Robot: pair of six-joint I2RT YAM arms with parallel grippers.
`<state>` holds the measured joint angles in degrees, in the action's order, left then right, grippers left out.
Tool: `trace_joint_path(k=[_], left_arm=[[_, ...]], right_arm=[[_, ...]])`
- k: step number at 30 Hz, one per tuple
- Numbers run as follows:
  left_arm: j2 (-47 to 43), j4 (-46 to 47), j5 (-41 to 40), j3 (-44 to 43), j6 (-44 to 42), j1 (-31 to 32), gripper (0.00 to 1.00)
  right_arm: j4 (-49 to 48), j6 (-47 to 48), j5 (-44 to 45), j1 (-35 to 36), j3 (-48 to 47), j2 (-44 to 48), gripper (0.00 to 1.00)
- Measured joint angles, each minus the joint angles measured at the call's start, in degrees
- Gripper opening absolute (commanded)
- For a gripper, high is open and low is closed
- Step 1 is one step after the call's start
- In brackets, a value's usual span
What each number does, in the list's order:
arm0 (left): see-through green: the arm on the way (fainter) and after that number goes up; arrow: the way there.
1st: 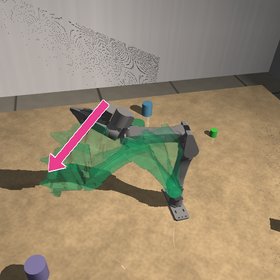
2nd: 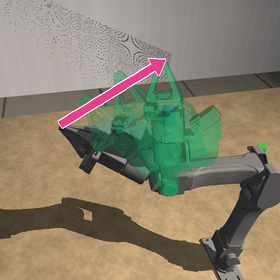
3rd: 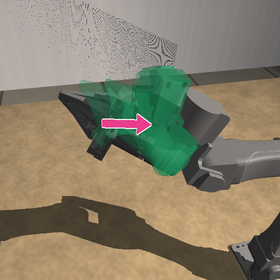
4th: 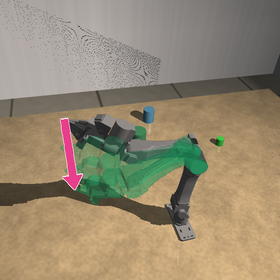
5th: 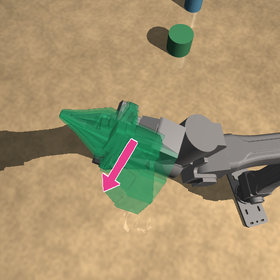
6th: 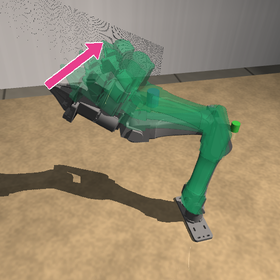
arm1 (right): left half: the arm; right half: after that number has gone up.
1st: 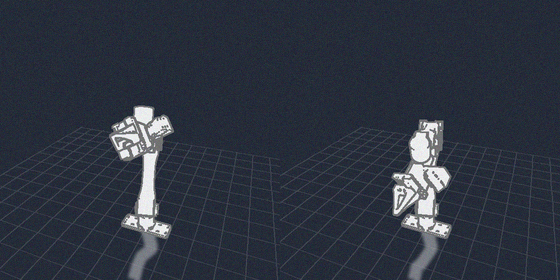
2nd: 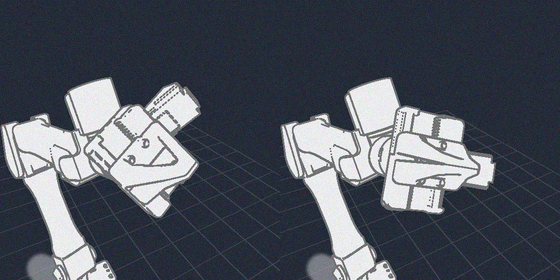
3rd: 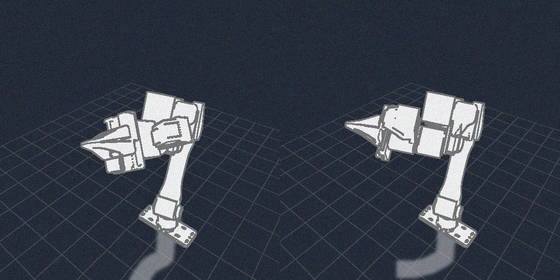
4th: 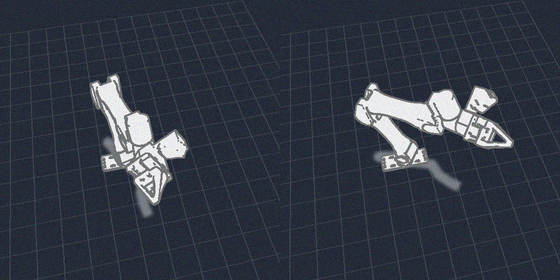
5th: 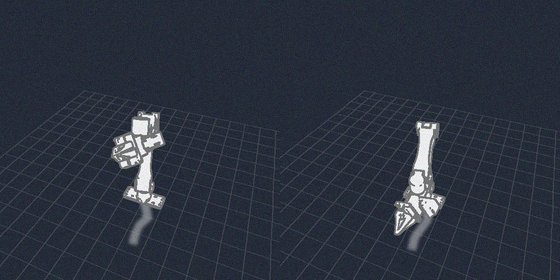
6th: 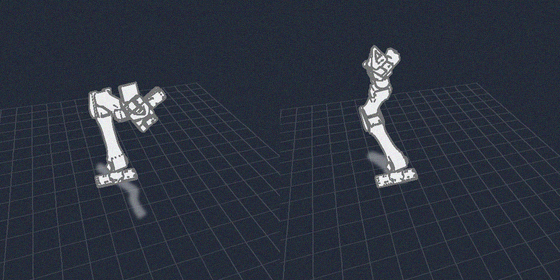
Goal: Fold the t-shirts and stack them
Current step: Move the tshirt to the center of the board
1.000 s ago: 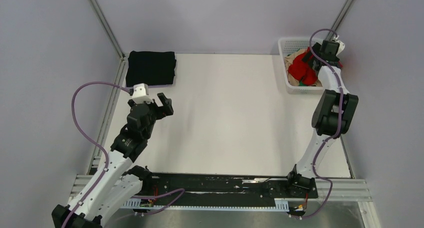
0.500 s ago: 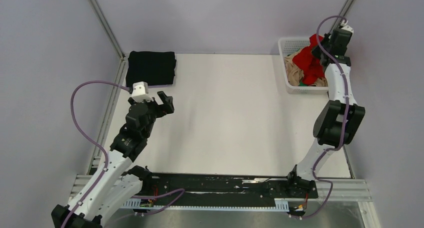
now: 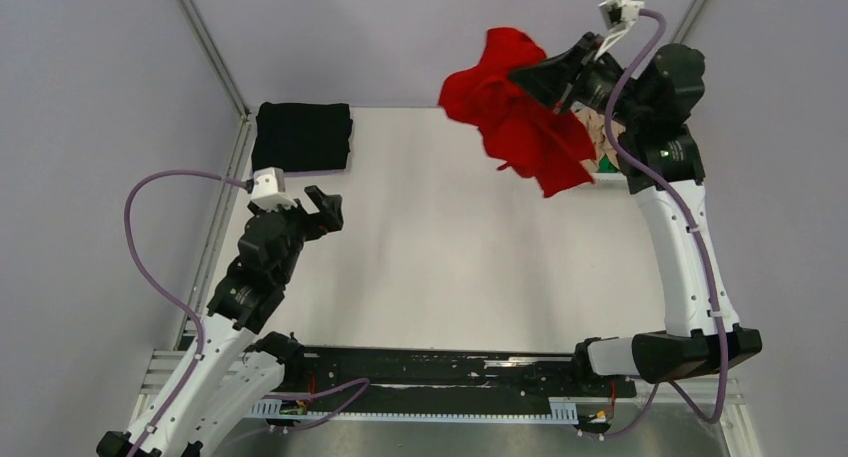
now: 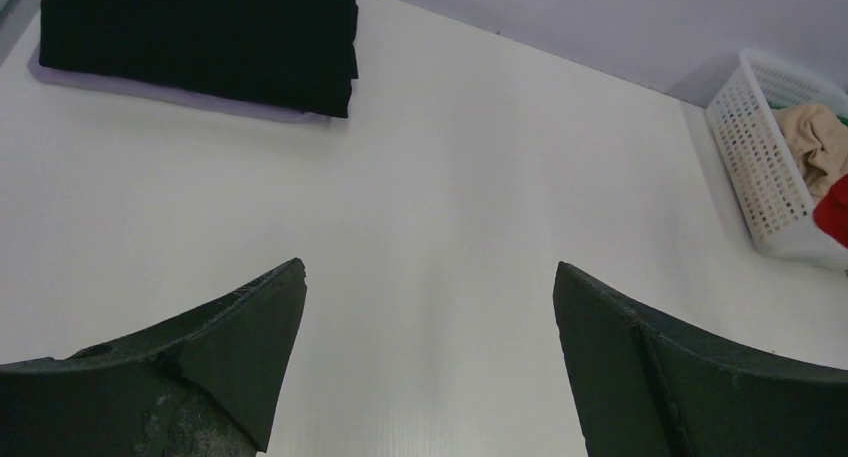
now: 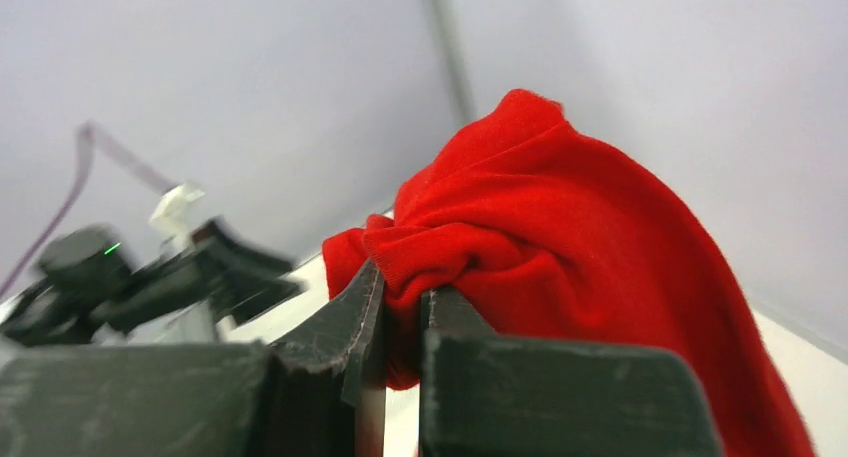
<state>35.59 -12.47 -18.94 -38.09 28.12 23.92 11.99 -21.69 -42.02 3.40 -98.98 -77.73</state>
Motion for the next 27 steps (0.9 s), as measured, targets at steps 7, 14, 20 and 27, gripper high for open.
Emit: trace_joint_path(k=[7,14,20,27], left_arm=[[-0.42,-5.01,-0.5,-1.9,1.64,0.0,1.0],[0.72,-9.22,-1.88,-3.39,2.84,0.0,1.0],[5.9,-10.14,-0.37,-3.87,4.09,0.0,1.0],[16.52,-10.21,6.6,-3.74,5.03,0.0,1.0]], right_arm=[[-1.18,-0.33,-9.51,12.09,4.17,0.63,0.09],[-3.41,-0.48,-1.03,10.29,26.88,5.38,0.24],[4.63,0.28,15.41,5.33,49.37,7.54,0.94],[14.82,1.86,36.04,4.63,49.72,11.93,1.0]])
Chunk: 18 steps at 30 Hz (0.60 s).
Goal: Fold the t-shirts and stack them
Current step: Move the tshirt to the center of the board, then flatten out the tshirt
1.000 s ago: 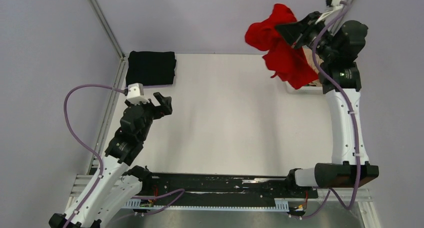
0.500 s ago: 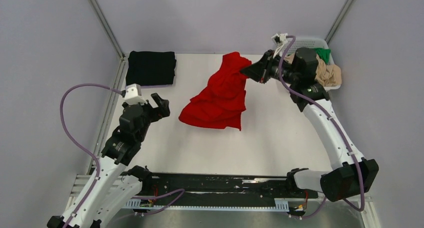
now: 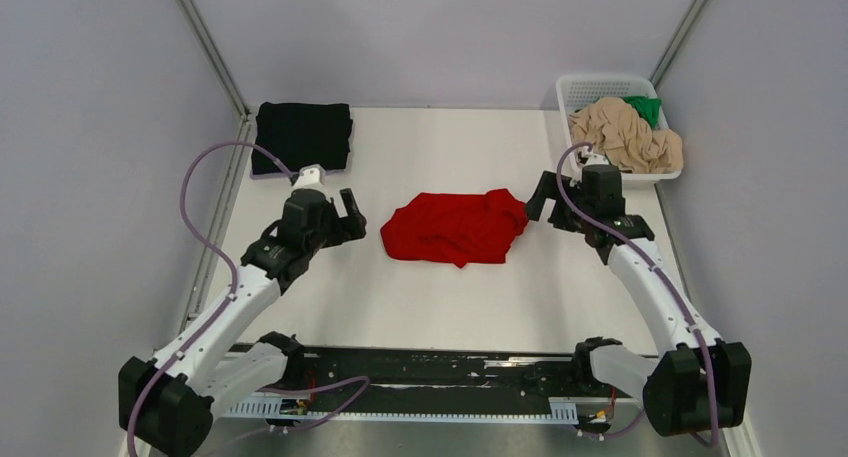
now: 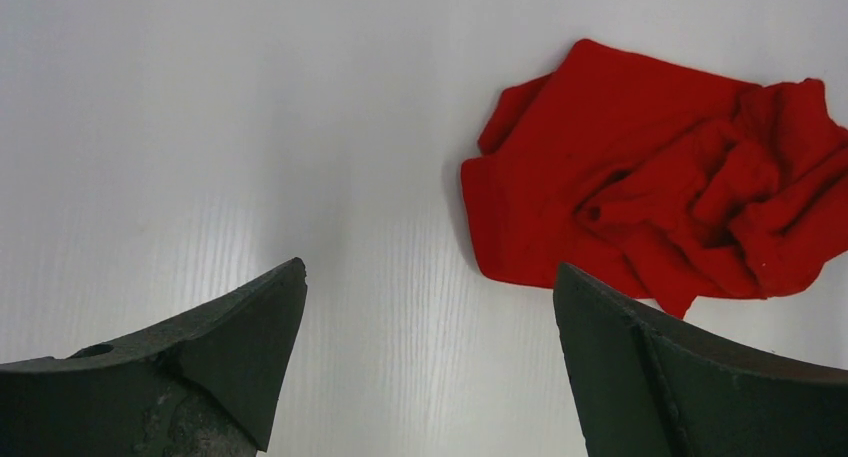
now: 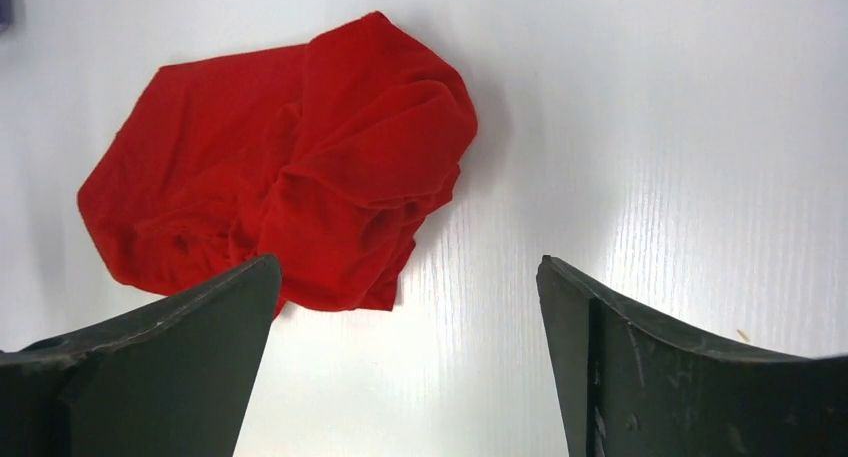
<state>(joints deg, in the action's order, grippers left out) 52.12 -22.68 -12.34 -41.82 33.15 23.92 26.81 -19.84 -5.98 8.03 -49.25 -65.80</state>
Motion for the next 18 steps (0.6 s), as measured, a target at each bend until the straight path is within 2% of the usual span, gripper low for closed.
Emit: trace_joint_path(k=[5,9,12,18], left_arm=[[8.31,3.32,3.72,0.33,0.52,0.0,1.0],[17.07,7.17,6.29,0.28,1.18,-0.02,1.0],[24.46,9.92,8.72,-0.28,1.75,0.0,0.91],[34.53,13.2,12.35,-3.58,2.36,0.0,0.84]], right_arm=[[0.37,0.48,0.35,2.27,-0.13,4.81,1.0],[0.37,1.51,0.57,6.78,-2.03,3.45,0.98],[0.31,1.73,2.08,10.62,-4.66,-0.28,0.96],[0.46,2.03,9.07,15.91,-10.78,-13.35,0.95]])
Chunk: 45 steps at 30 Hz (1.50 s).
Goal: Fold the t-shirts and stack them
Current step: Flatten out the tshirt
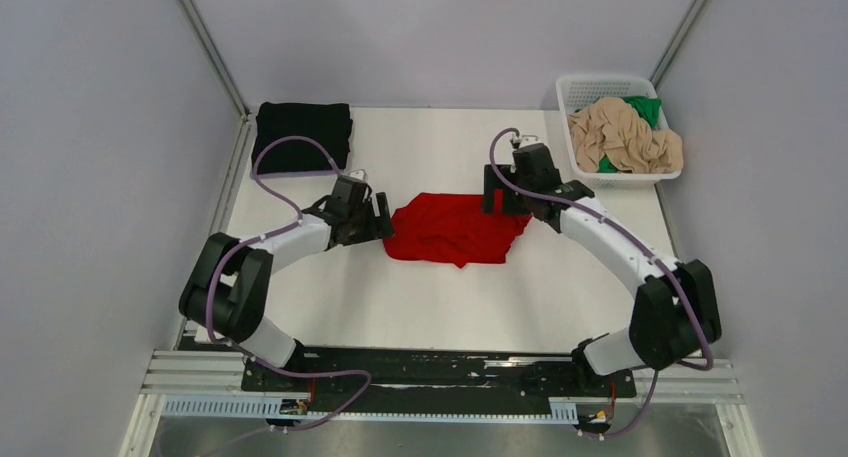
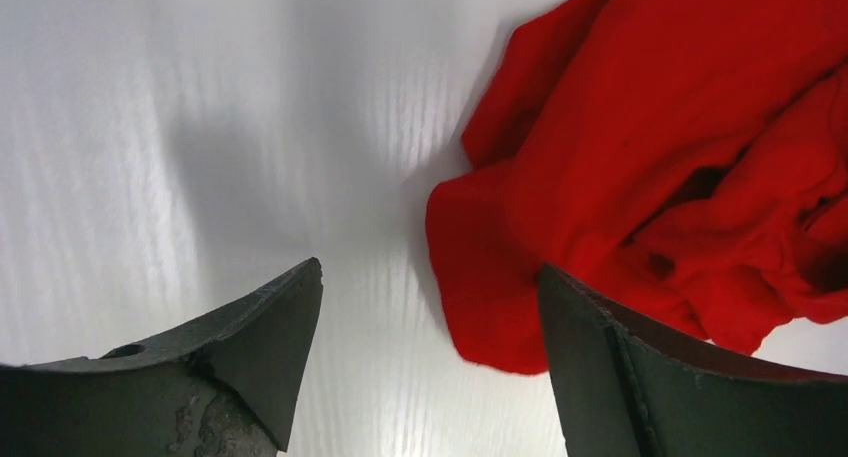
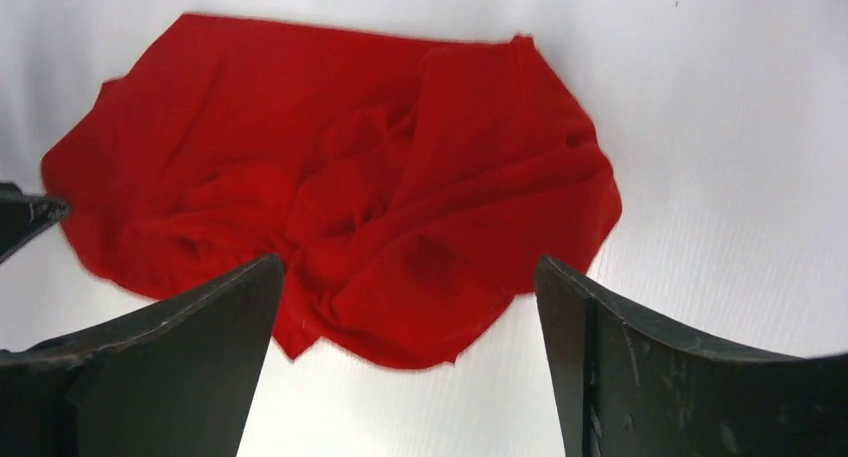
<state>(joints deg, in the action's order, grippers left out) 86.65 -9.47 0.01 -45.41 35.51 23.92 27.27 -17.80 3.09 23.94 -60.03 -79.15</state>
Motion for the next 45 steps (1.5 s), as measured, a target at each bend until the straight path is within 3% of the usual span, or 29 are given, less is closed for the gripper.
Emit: trace_joint_path(k=[7,9,13,14,18,21,23,28,34,39,45], left_arm=[[9.05,4.96,4.68,-5.33,0.26,-0.04,0.56],[10.67,6.64,6.58,-5.92,0.39,-0.04,0.44],[12.13,8.04,8.37,-6.16,0.35,-0.04,0.03],[12.28,8.0,8.55,-6.16,0.39,-0.02,0.01],[12.48,7.98,8.44,-6.19,0.04,-0.02,0.0],[12.35,7.87,7.8,-6.19,-0.33,-0.02,0.0],[11.72,7.32,7.1,-6.19,-0.9,0.0,0.0],[5.07,4.39,4.74,-6.27,-2.99,0.04,0.0],[-11.93,0.66,0.22,-8.2,-6.95,0.09,0.0],[-28.28,-0.2,-2.32,-11.17,-10.73,0.11,0.0],[-43.56,-0.66,-3.98,-15.1,-14.45,0.22,0.0]], right_arm=[[-0.02,0.94,6.19,0.24,-13.33,-17.53,0.87],[0.11,1.27,7.48,0.22,-16.98,-21.84,0.83],[0.35,1.4,8.81,0.2,-21.29,-28.59,0.72],[0.79,1.4,8.98,0.2,-21.31,-29.53,0.68],[2.75,1.16,9.94,0.2,-19.89,-31.32,0.56],[3.45,0.96,10.78,-0.02,-18.27,-31.34,0.14],[3.37,0.13,11.96,-0.04,-17.35,-31.32,0.0],[0.26,-0.98,14.88,-0.02,-12.11,-26.25,0.0],[-5.51,1.44,14.16,-0.13,-5.49,-3.45,0.0],[-12.92,4.61,7.21,-0.13,-2.51,19.21,0.0],[-16.52,7.52,-4.81,-0.13,-2.45,35.45,0.0]])
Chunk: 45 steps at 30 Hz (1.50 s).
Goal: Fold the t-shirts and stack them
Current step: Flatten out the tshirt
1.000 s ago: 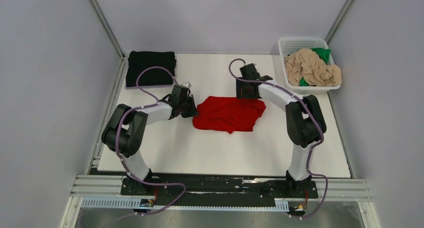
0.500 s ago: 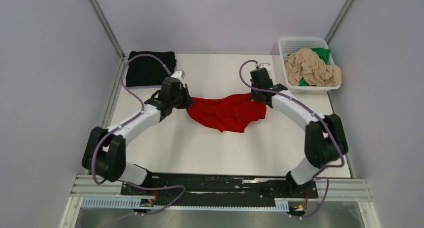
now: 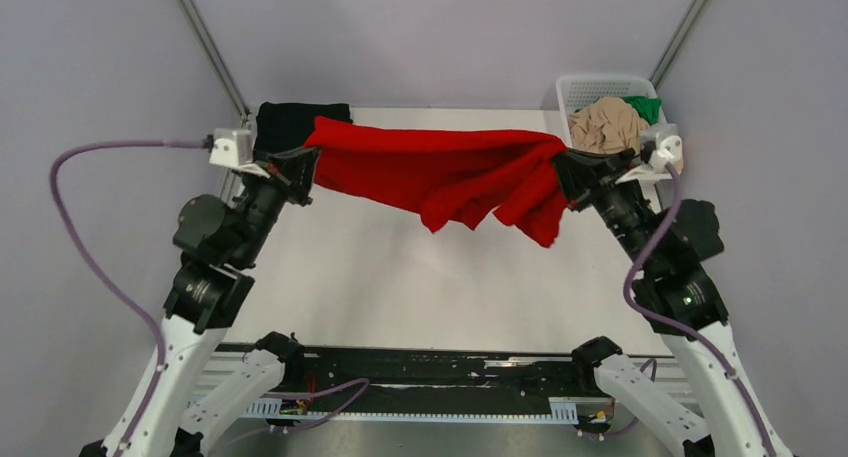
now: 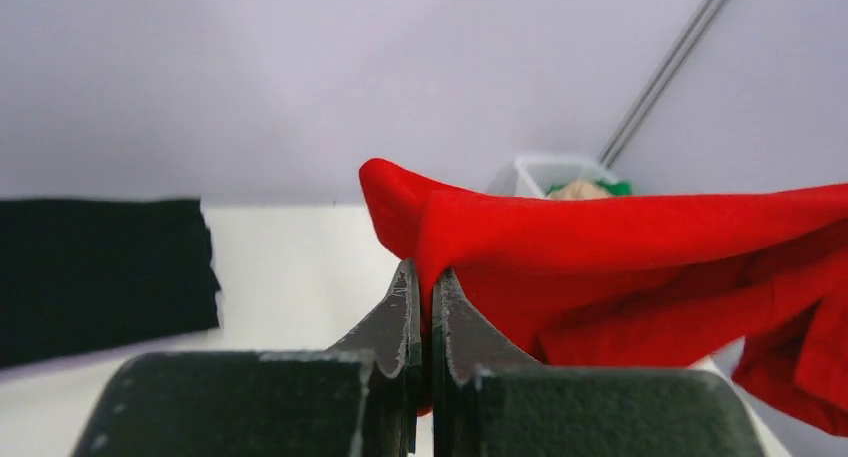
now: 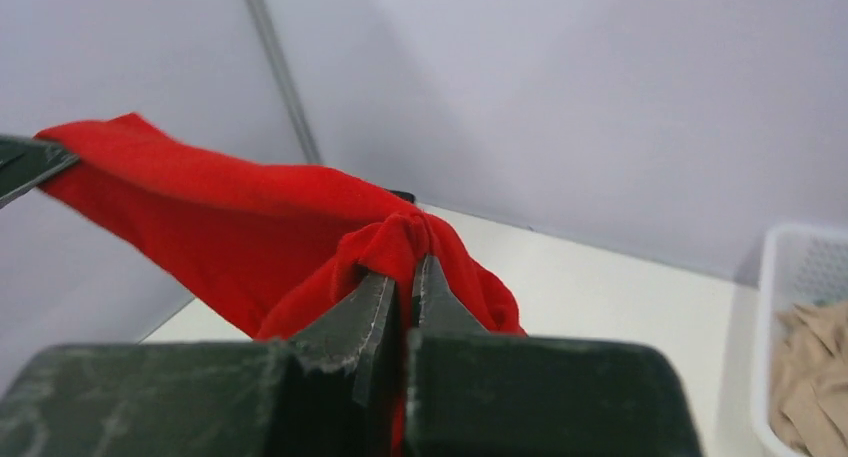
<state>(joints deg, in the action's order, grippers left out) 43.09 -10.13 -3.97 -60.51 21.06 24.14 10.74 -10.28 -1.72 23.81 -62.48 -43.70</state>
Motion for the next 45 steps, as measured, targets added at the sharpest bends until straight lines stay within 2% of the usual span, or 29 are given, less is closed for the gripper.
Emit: trace_joint_path(k=[5,9,15,19,20,21,23,25,26,28,31,33,36,42,45], left_arm=[[-8.92,0.92,2.32,-2.69,-1.66,0.13,0.0],[-11.06,2.95,3.54,-4.79,-2.29,0.15,0.0],[-7.58,2.91,-0.46,-1.92,-2.01,0.15,0.0],[-0.39,2.1,-7.04,3.41,-0.79,0.15,0.06],[2.64,2.16,-8.94,4.92,-0.44,0.11,0.12],[6.36,2.36,-10.91,6.36,0.0,-0.07,0.17],[15.43,2.82,-13.09,7.72,0.87,-1.33,0.27],[27.08,4.13,-13.22,7.45,1.77,-3.54,0.54],[33.16,4.15,-12.63,6.43,2.03,-4.79,0.84],[44.92,3.34,-11.1,1.81,2.34,-7.02,0.98],[56.08,1.44,-9.11,-6.8,2.75,-8.68,1.0],[57.55,0.76,-7.87,-9.84,2.67,-9.11,1.0],[54.42,0.33,-6.27,-11.45,2.67,-8.96,1.0],[41.4,-9.81,-2.73,-11.1,4.85,-8.35,1.0],[32.52,-12.79,-1.33,-5.01,6.75,-6.38,1.0]], right_arm=[[-0.26,0.31,-13.05,0.0,-0.04,8.09,0.0],[0.04,0.26,-16.57,0.0,-0.04,10.84,0.0],[3.02,-0.55,-11.13,0.0,1.88,9.35,0.02],[3.85,-1.92,-4.07,0.0,7.1,3.41,0.05],[4.11,-2.25,-1.68,-0.09,8.26,0.0,0.08],[4.46,-2.54,0.37,-0.42,8.98,-4.11,0.18],[4.76,-3.19,3.52,-1.75,9.25,-13.14,0.63],[5.07,-4.22,6.51,-3.96,7.43,-25.88,0.75],[6.14,-4.44,8.7,-5.29,4.85,-33.24,0.81],[7.56,-5.03,12.11,-6.88,0.02,-44.3,0.98],[10.05,-6.27,15.85,-8.24,-4.81,-51.84,1.0],[11.1,-7.23,16.96,-8.22,-4.98,-50.6,1.0],[11.37,-9.27,18.05,-8.2,-4.5,-45.33,1.0],[10.69,-12.15,14.78,-8.22,3.13,-27.93,1.0],[11.06,-13.09,10.32,-8.26,8.46,-21.64,1.0]])
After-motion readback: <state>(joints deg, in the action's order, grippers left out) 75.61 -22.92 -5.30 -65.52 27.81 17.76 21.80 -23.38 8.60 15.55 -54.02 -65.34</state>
